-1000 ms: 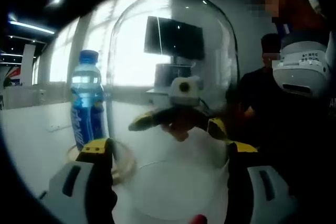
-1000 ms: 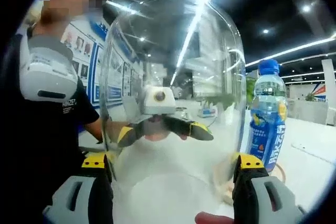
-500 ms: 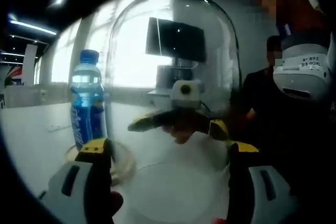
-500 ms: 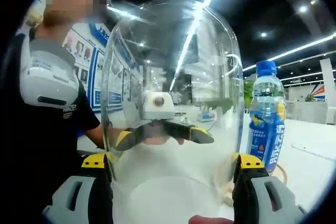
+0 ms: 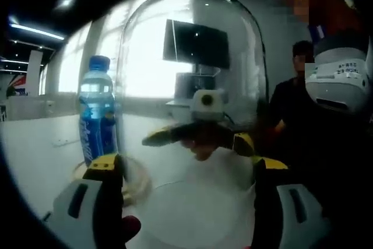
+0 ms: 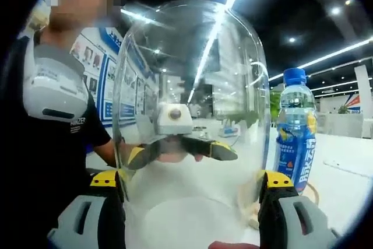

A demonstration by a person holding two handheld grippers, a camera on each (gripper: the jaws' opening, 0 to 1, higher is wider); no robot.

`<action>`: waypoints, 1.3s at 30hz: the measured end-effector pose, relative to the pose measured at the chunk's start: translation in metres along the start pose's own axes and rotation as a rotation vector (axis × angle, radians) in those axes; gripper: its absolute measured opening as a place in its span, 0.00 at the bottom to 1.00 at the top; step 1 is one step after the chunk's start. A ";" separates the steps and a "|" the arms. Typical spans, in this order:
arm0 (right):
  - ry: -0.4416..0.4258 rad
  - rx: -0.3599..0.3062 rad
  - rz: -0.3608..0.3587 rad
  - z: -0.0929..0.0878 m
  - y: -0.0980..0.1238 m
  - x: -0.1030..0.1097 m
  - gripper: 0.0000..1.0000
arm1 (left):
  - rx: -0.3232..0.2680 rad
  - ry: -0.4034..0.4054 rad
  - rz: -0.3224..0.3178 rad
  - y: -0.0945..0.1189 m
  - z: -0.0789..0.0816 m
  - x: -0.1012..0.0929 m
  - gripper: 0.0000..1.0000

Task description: Open the cover put in the Mizone put the cover back on

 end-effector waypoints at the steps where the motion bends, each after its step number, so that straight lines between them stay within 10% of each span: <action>1: 0.000 -0.002 0.000 0.000 0.000 0.000 0.90 | 0.000 0.000 0.000 0.000 0.000 0.000 0.81; 39: -0.002 -0.016 0.001 0.000 0.000 -0.001 0.90 | -0.005 -0.001 0.005 0.000 0.000 0.001 0.82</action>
Point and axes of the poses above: the point that each gripper's makers call its tool centre point, and the gripper's own axes: y roughly backward along the fingers, x roughly to its left, z roughly out of its top, the point moved 6 cm from there along y, roughly backward along the fingers, and after that the axes turned 8 degrees about x, right-handed, at the moved point
